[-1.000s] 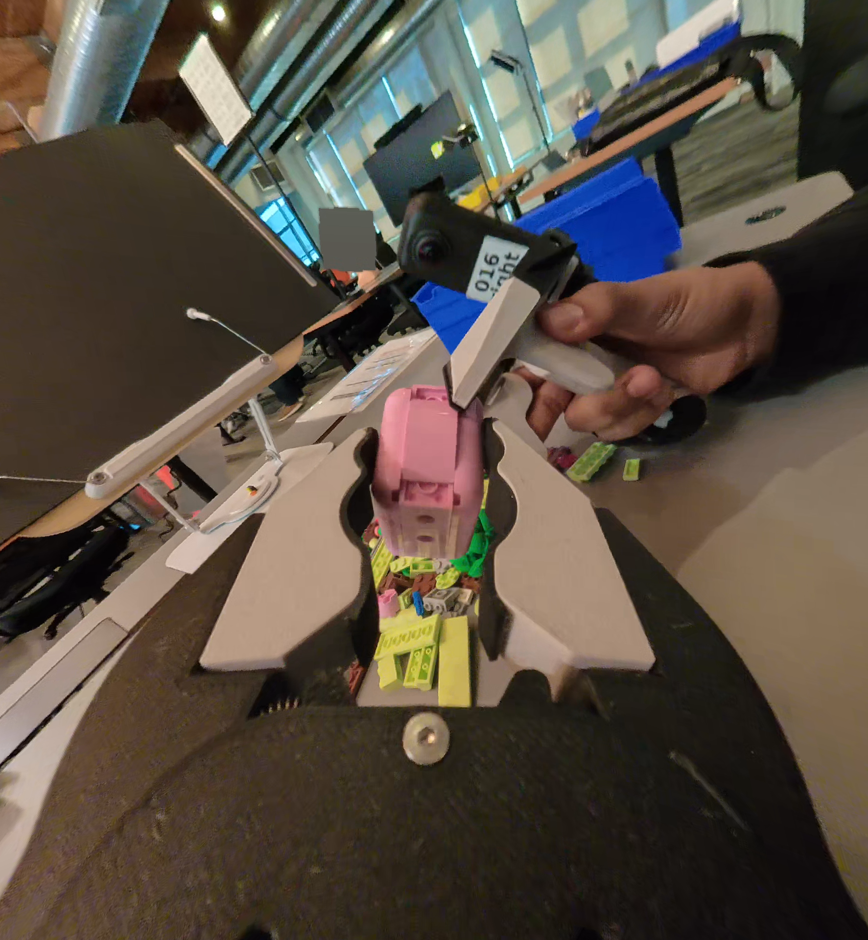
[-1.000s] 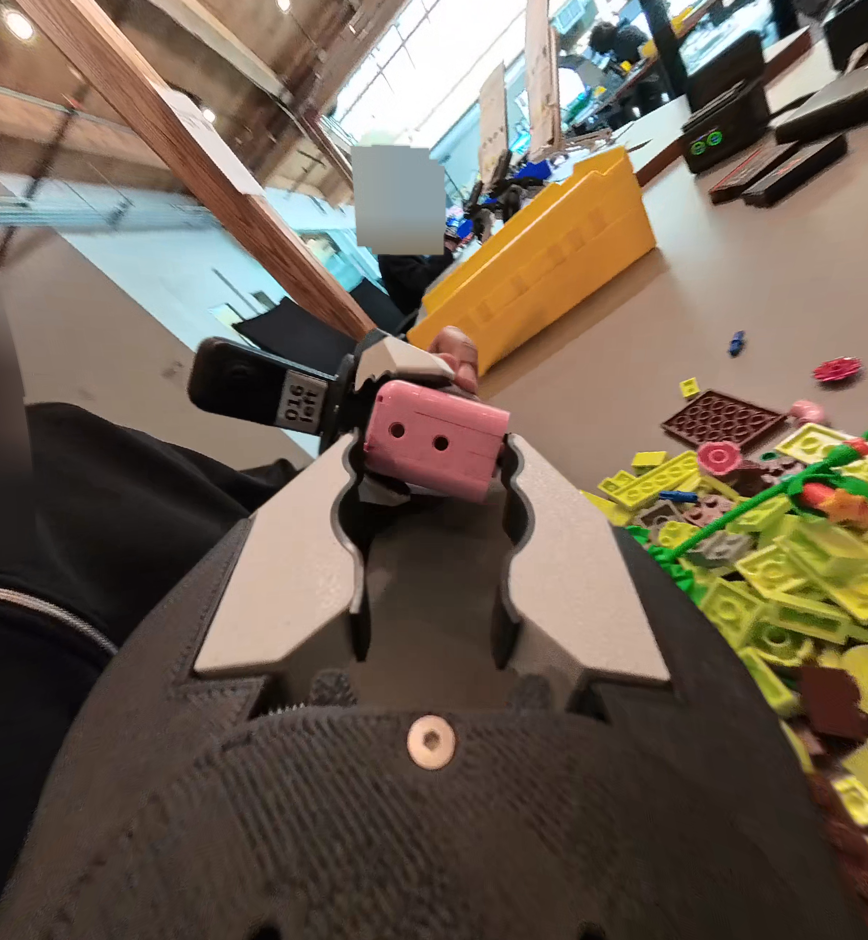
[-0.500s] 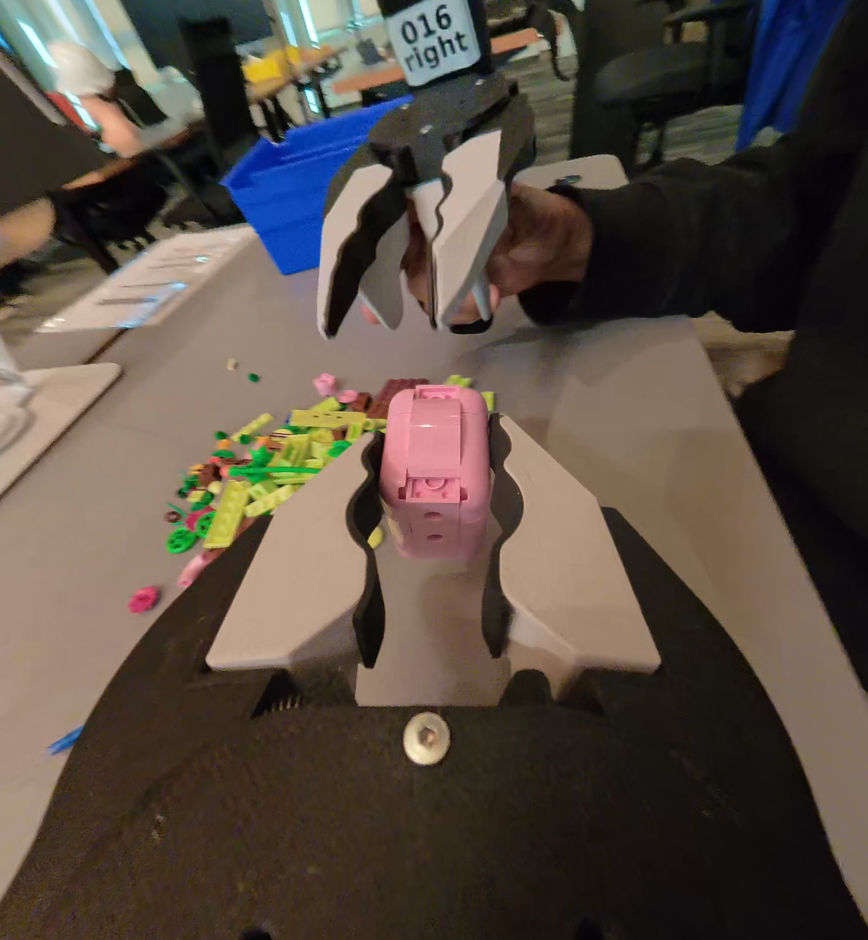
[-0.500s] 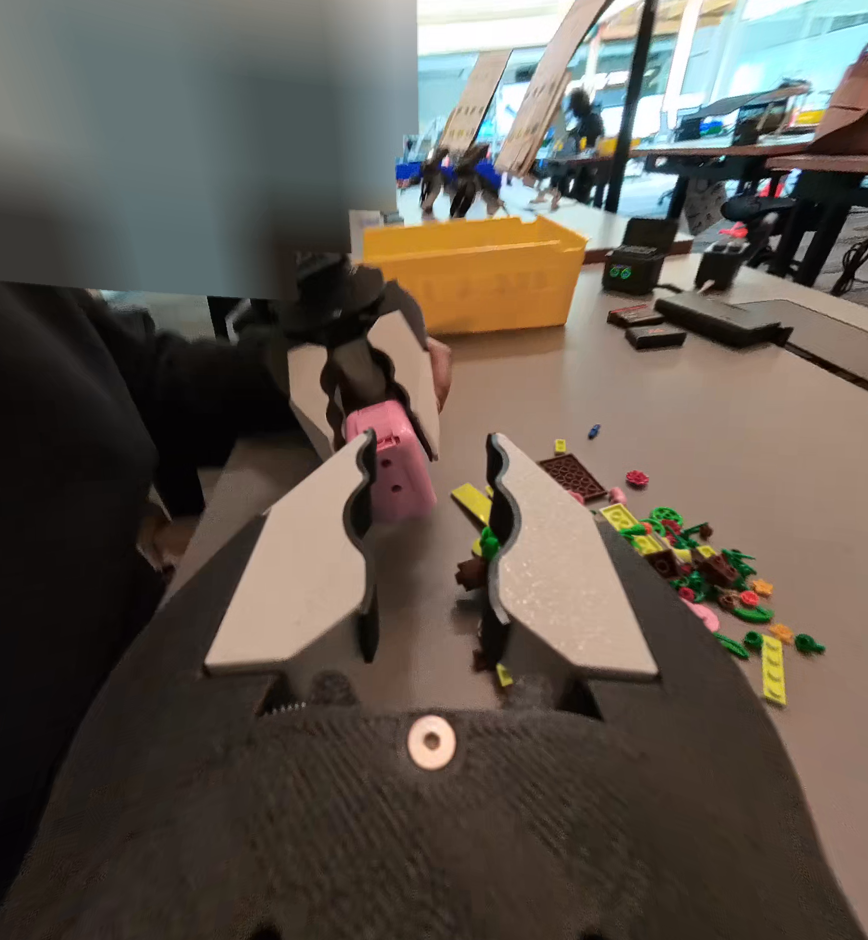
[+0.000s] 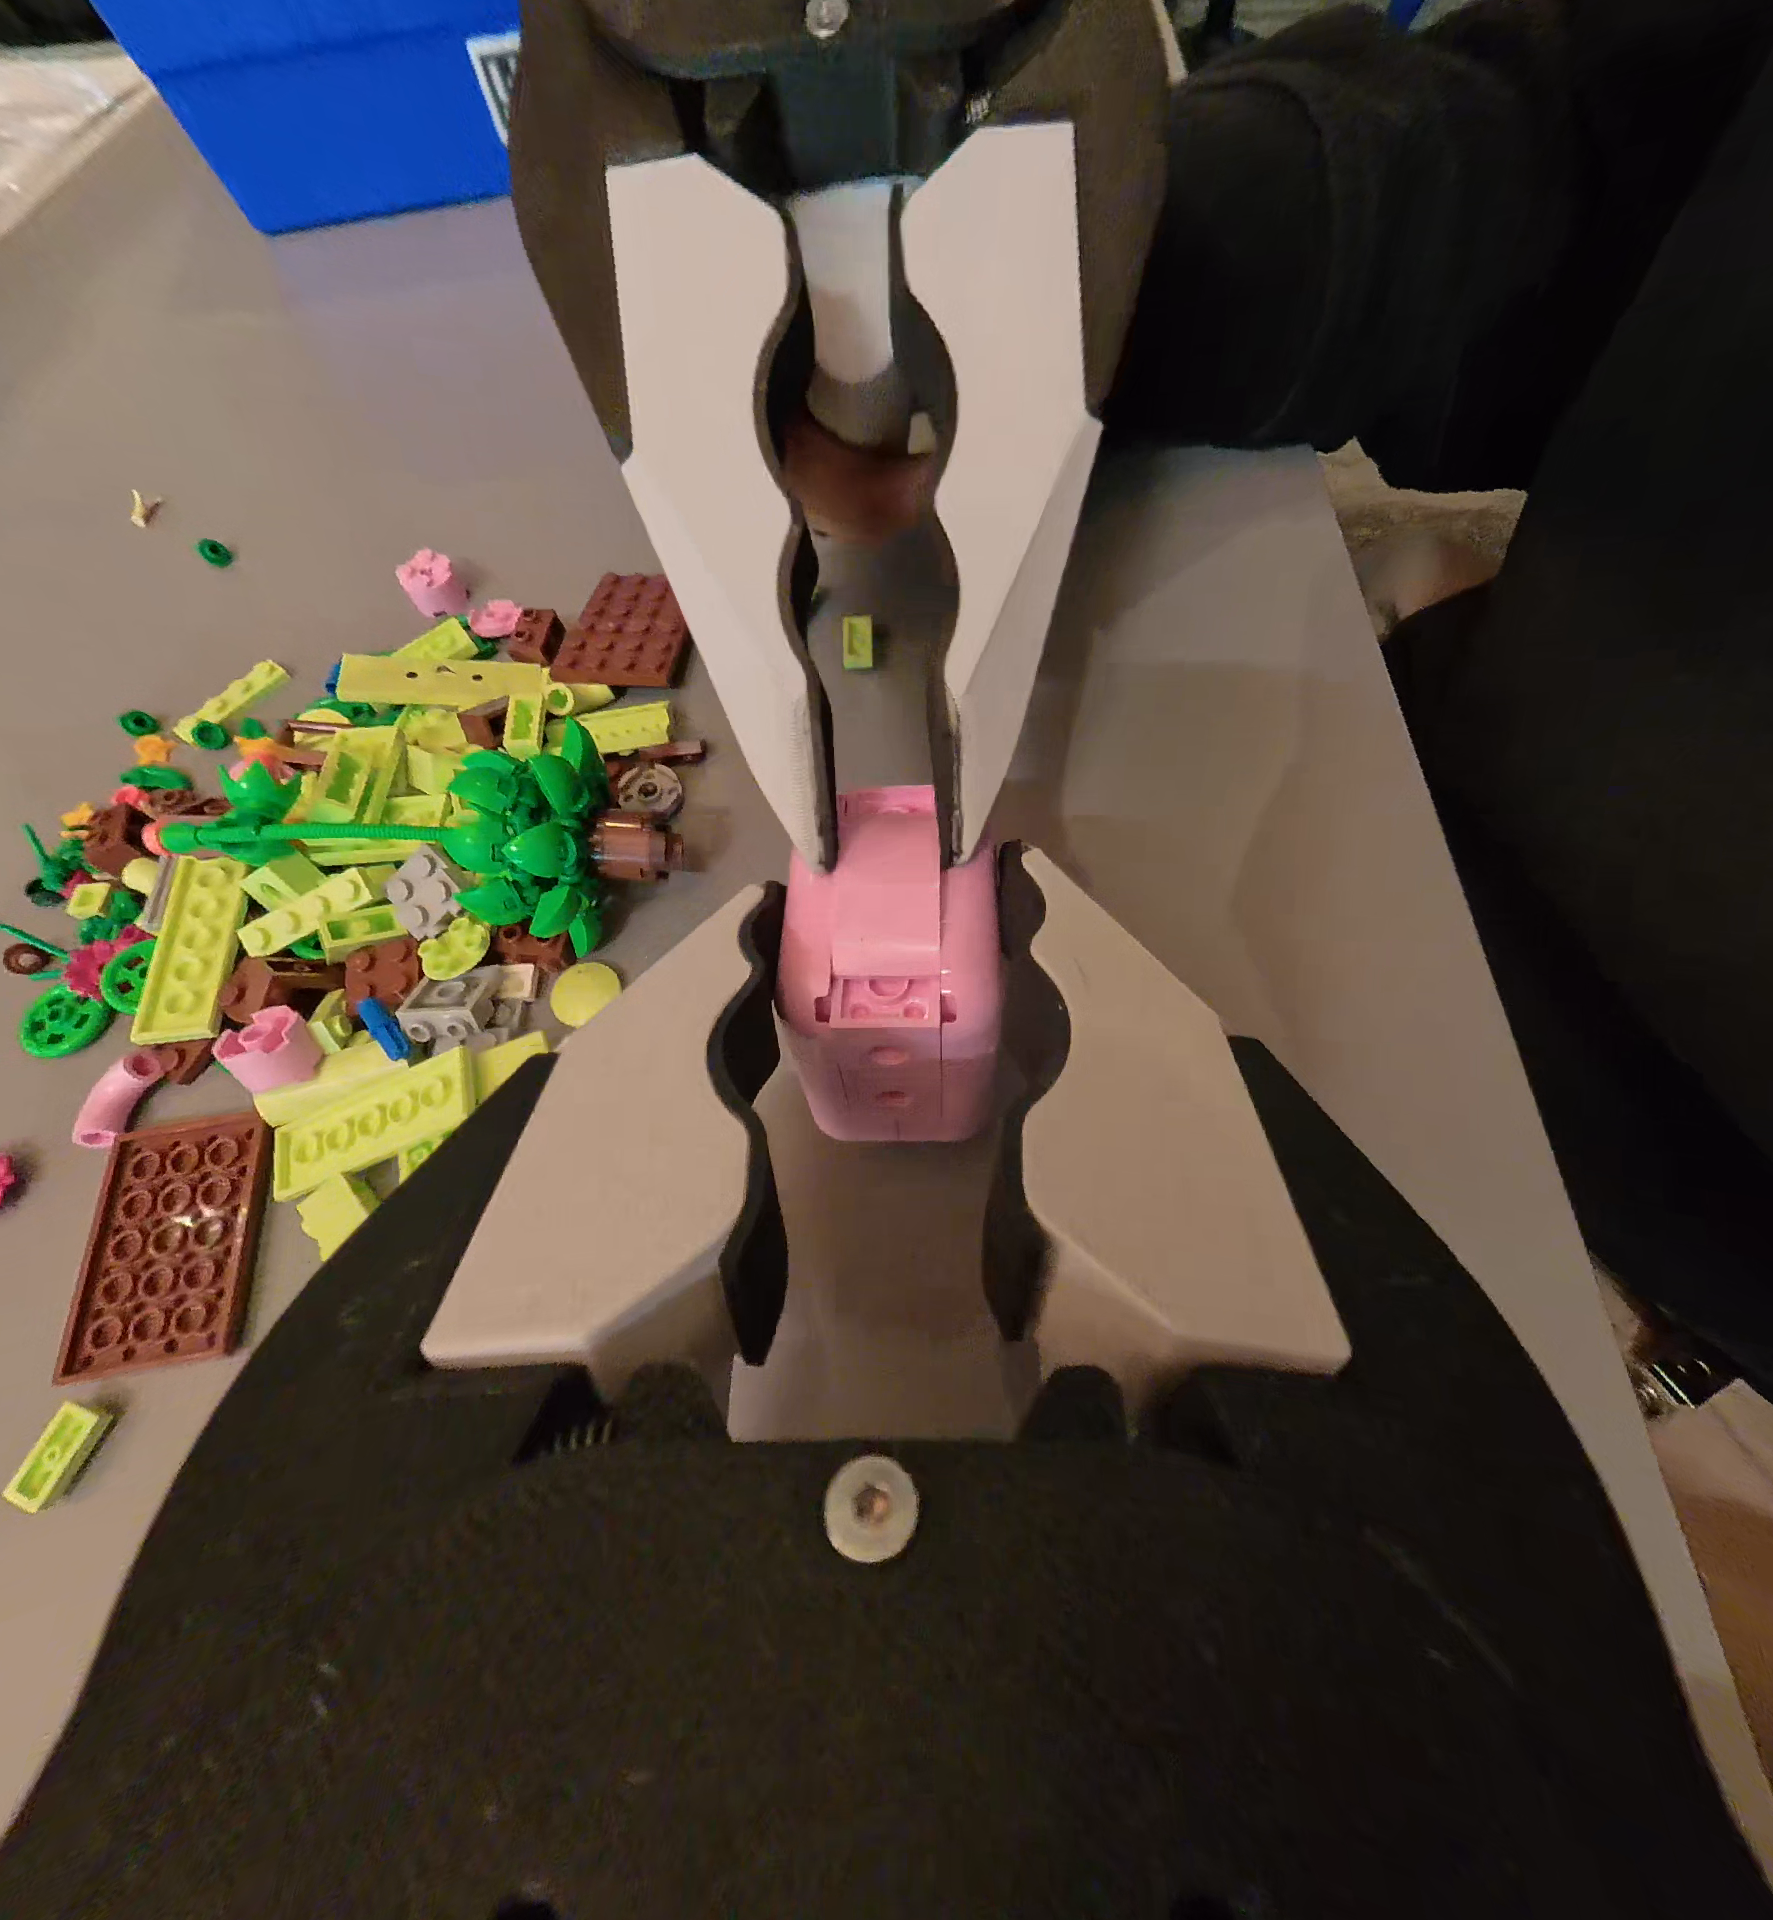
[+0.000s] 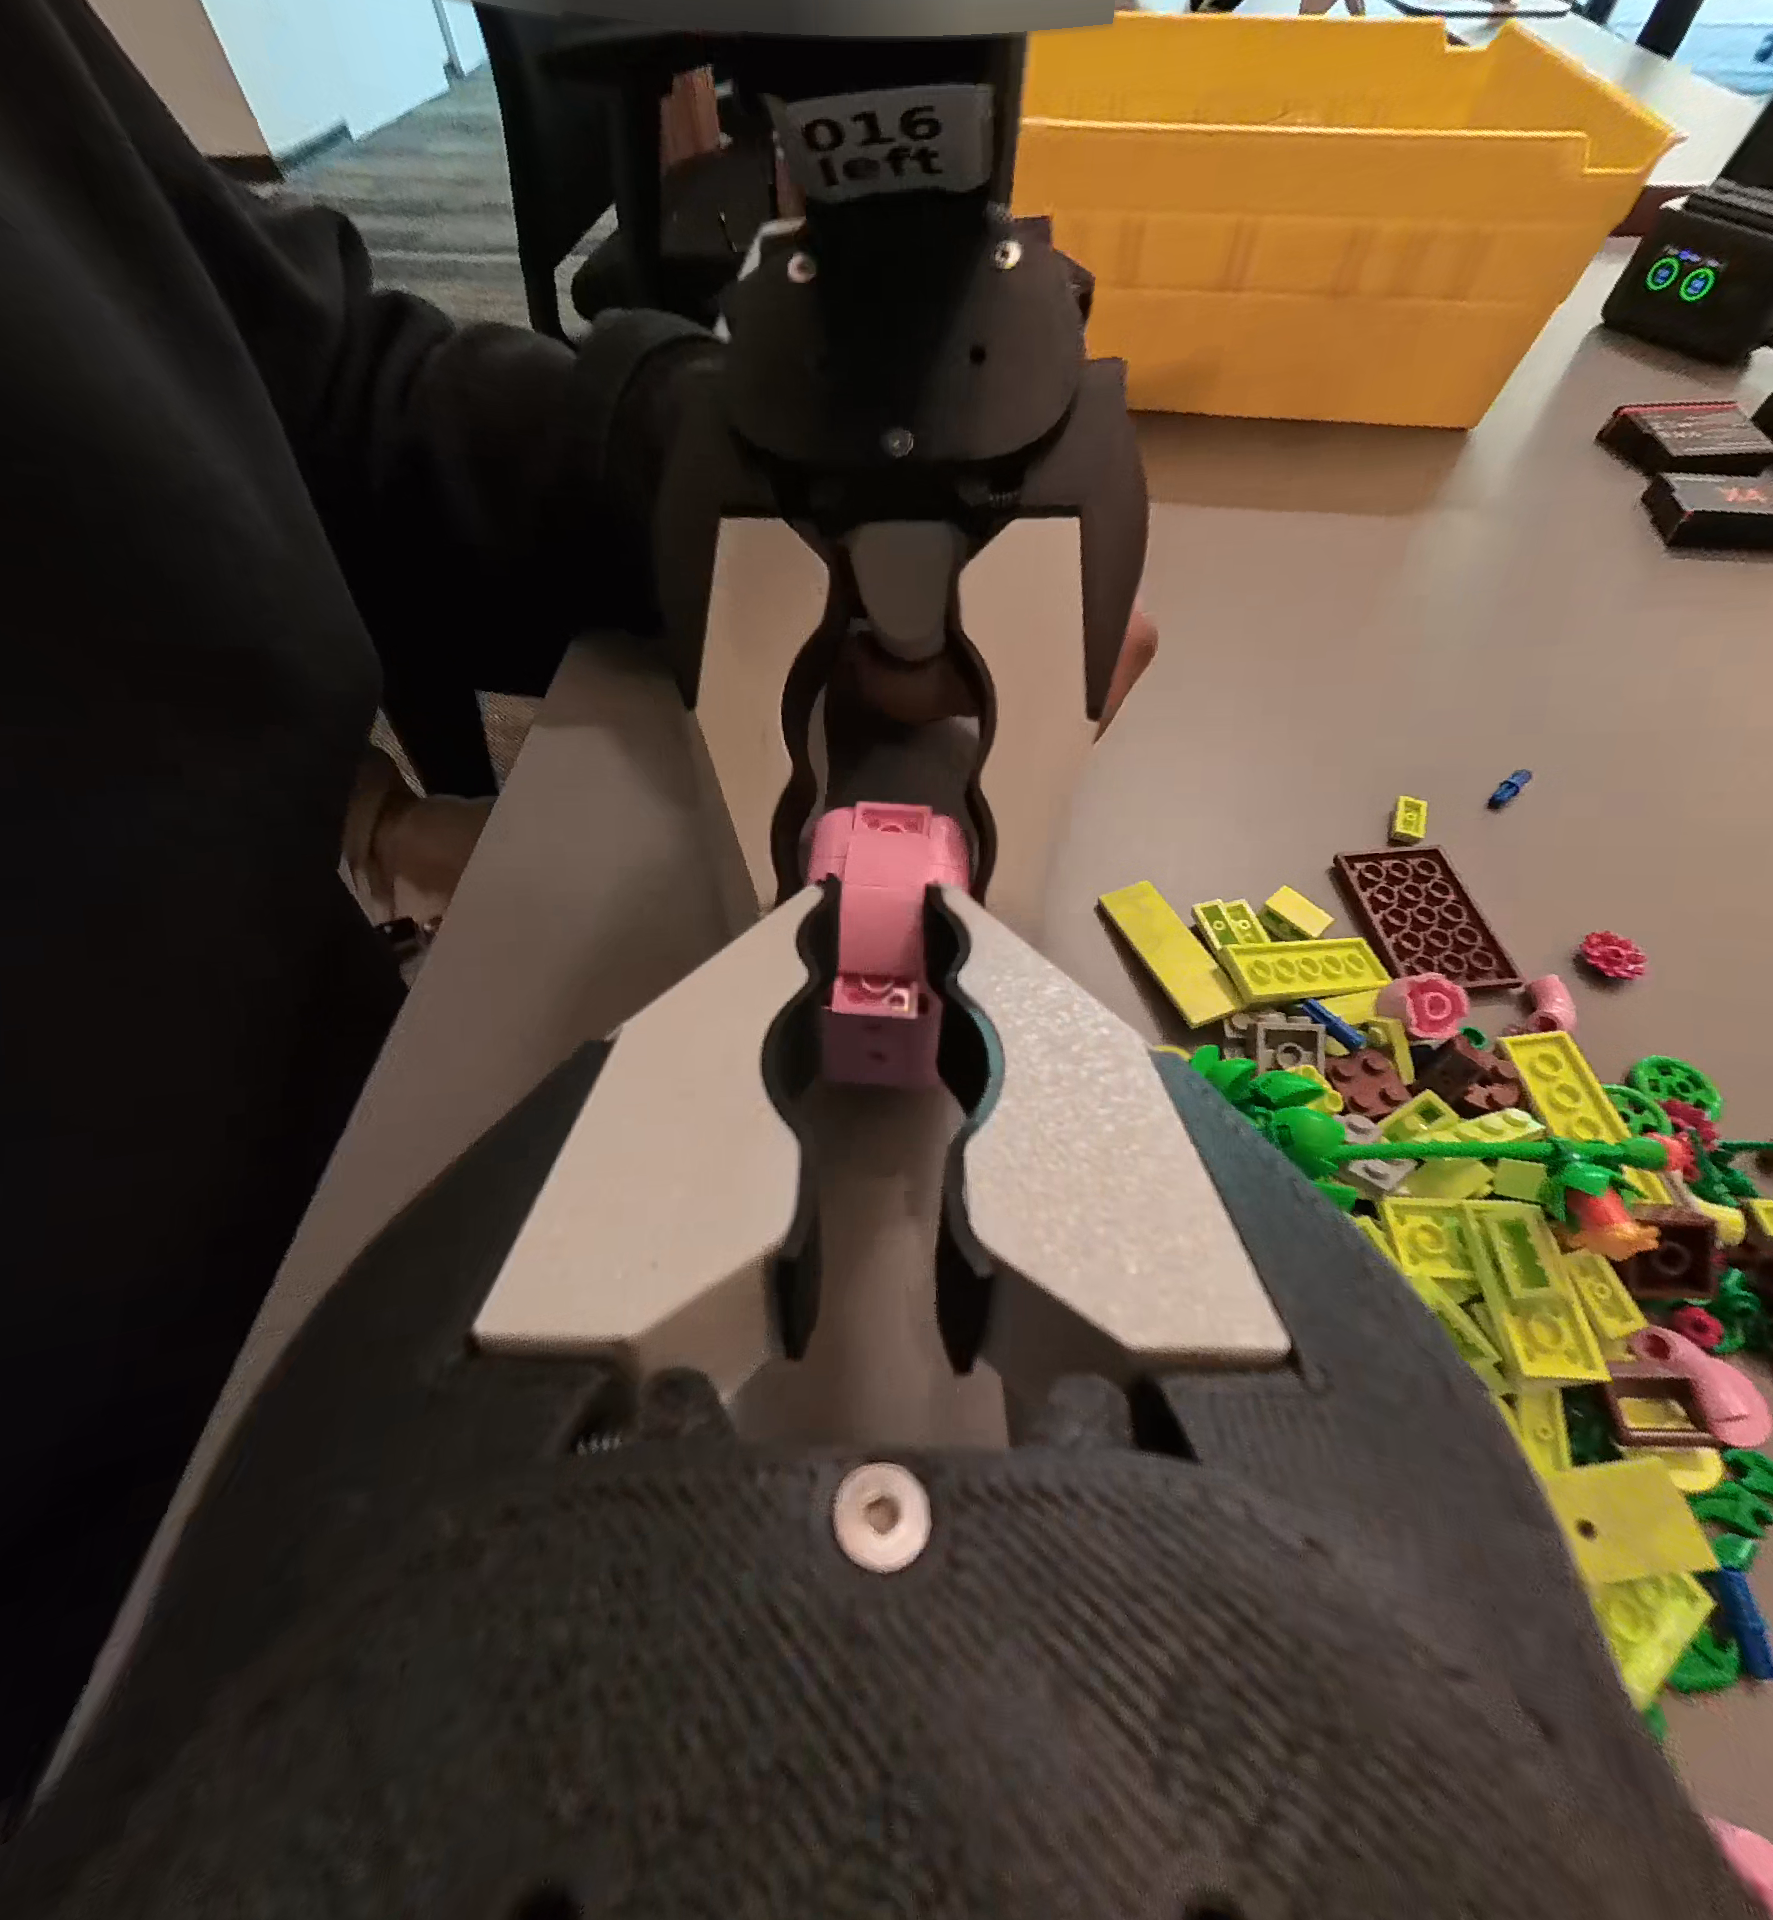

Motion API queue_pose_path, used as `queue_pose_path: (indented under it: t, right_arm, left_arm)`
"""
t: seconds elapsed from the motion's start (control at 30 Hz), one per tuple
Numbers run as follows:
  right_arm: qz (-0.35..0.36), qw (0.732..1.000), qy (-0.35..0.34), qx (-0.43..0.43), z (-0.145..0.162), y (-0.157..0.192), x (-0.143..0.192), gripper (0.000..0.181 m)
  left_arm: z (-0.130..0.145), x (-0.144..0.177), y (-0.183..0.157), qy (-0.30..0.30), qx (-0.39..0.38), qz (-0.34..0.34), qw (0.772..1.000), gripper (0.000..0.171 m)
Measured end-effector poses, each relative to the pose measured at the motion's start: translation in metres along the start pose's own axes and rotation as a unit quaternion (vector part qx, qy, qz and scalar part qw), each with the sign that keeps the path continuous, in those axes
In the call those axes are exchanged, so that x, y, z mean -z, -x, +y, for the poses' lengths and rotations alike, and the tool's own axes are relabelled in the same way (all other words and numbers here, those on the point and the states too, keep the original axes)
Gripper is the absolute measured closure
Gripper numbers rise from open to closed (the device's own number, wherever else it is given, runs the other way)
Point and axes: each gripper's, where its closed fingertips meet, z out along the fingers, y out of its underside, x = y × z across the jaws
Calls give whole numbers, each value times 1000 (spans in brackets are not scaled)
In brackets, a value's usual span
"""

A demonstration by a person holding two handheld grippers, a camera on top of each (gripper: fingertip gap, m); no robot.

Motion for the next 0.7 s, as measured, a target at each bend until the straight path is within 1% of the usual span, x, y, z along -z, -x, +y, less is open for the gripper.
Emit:
queue_pose_path:
  t: [0.07,0.13,0.17,0.27,0.57,0.7]
  right_arm:
    - [3,1000,13,4,4,0,-3,168]
    - [-5,1000,19,-9,7,2,-5,164]
    - [-7,1000,20,-13,8,2,-5,162]
    - [3,1000,24,-5,8,1,-5,164]
    - [16,999,38,-27,9,0,-7,168]
    - [15,999,27,-36,7,-1,-8,169]
  left_arm:
    - [5,-3,-1,18,1,3,1000,132]
    - [8,-5,-1,31,0,1,1000,132]
    - [8,-5,-1,32,2,2,999,132]
    - [8,-5,-1,32,7,6,999,131]
    - [11,-6,-2,40,8,6,999,131]
    - [12,-5,-2,40,7,3,999,130]
